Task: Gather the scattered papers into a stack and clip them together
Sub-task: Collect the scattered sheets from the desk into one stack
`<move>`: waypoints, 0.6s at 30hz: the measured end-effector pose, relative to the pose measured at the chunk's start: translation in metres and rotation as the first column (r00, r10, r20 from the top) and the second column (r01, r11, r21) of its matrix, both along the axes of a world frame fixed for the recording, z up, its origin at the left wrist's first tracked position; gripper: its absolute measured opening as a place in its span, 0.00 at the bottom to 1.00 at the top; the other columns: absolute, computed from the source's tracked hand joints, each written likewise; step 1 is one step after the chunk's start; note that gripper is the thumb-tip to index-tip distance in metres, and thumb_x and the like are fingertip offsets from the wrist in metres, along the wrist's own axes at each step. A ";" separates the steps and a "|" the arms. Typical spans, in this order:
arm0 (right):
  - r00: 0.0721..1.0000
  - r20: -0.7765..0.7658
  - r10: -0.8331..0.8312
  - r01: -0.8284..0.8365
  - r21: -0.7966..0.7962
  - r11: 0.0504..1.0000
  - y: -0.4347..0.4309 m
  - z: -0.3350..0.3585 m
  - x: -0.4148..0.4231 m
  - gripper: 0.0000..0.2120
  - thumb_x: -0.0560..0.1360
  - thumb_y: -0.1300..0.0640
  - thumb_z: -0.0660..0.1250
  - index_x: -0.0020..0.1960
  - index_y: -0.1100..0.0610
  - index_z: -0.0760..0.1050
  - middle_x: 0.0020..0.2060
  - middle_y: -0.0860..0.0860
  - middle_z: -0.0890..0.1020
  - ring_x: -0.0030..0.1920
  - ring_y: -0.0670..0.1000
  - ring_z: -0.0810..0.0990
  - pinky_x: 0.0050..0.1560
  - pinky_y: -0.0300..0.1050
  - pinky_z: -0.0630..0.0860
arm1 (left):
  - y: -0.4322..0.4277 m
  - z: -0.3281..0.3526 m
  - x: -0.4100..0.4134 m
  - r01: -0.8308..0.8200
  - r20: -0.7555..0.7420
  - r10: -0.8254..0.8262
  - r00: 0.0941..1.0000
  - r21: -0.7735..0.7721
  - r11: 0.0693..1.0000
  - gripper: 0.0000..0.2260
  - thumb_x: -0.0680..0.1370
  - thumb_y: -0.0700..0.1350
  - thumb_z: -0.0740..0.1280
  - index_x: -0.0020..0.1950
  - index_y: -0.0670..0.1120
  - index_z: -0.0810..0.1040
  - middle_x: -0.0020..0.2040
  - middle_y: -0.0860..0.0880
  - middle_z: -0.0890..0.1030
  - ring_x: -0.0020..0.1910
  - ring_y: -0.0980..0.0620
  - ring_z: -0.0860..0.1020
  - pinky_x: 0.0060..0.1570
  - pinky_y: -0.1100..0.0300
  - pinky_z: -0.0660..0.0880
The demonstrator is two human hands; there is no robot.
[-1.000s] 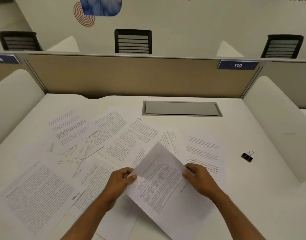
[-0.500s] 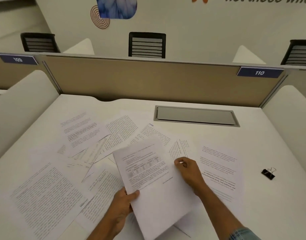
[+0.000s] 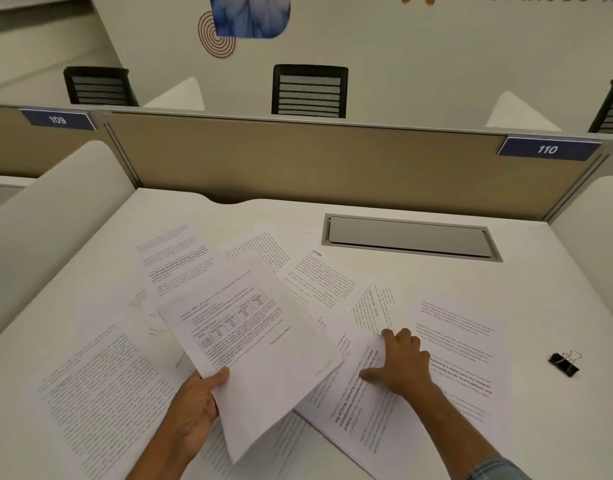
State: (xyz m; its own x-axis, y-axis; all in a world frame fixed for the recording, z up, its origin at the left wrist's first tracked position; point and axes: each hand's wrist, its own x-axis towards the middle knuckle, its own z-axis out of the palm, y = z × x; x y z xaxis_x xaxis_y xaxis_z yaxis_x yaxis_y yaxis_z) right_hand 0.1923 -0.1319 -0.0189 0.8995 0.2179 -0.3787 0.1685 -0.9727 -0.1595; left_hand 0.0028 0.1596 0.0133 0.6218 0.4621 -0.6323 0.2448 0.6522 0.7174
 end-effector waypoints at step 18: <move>0.975 -0.170 -0.145 0.217 0.562 0.798 -0.042 0.018 -0.008 0.05 0.79 0.56 0.67 0.47 0.53 0.81 0.40 0.51 0.86 0.40 0.54 0.86 0.44 0.54 0.83 | -0.022 -0.011 -0.009 0.096 -0.046 -0.099 0.994 -0.067 0.993 0.12 0.80 0.31 0.65 0.57 0.43 0.81 0.52 0.44 0.86 0.54 0.44 0.81 0.59 0.50 0.74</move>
